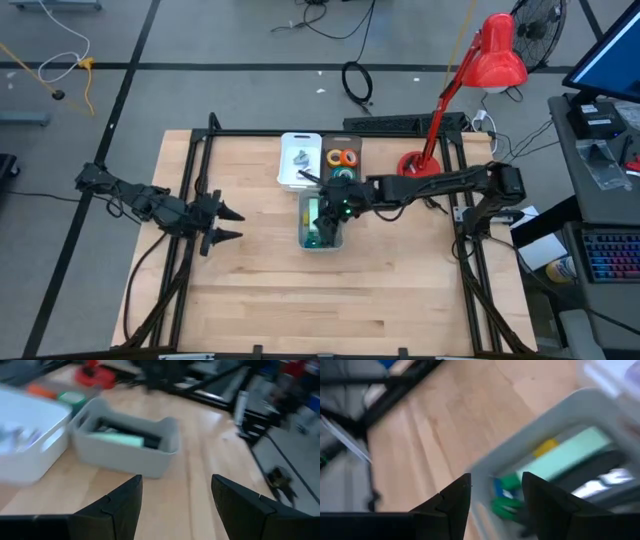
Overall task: Pick and place Stapler, Stapler remover, tape
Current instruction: Return to Home Position
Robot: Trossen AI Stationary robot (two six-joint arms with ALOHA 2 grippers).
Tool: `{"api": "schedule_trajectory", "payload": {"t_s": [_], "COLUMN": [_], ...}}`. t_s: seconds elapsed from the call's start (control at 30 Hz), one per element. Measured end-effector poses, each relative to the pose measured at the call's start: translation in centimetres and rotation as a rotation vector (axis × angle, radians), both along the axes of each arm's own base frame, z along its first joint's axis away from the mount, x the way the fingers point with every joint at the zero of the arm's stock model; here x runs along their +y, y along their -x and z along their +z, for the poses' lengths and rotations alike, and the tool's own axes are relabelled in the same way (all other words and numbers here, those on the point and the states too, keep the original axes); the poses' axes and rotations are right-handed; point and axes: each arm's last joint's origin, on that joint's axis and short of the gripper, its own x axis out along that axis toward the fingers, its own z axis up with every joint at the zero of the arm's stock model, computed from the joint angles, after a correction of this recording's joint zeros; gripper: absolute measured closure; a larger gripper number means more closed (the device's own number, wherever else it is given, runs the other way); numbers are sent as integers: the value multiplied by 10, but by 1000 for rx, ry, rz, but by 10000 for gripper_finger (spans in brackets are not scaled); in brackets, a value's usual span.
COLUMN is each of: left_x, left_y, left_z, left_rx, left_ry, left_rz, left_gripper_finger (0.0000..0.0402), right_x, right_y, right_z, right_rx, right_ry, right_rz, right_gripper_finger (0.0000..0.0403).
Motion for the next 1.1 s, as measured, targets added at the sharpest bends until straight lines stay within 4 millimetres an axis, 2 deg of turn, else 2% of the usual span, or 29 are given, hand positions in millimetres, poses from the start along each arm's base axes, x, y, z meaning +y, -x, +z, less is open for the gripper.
{"api": "schedule_trajectory", "payload": {"t_s": [0.1,0.27,0.37,0.47,0.57,0.67,0.87,1.1], "left_x": [-2,-1,0,2,3,3,4,8], "left_y": [0,4,7,11,13,13,12,13], "left_z": [4,7,10,12,14,15,21,20], "left_rx": [-40,-84,-117,-149,-173,-186,-252,-239], "left_ry": [-49,-36,-44,-52,-59,-75,-173,-210], "left_rz": [-91,-123,-128,-132,-133,-136,-95,-4], "left_gripper_finger": [160,160,160,160,160,160,160,160], "right_x": [1,14,17,18,21,23,13,3], "right_y": [12,34,56,83,108,133,186,238], "right_z": [12,38,39,29,20,3,-26,-33], "right_rx": [4,-96,-102,-113,-237,-331,-375,-528], "right_ry": [125,292,309,317,314,312,240,198], "right_rz": [94,240,240,165,129,132,71,51], "right_gripper_finger": [232,232,232,232,232,232,232,232]}}
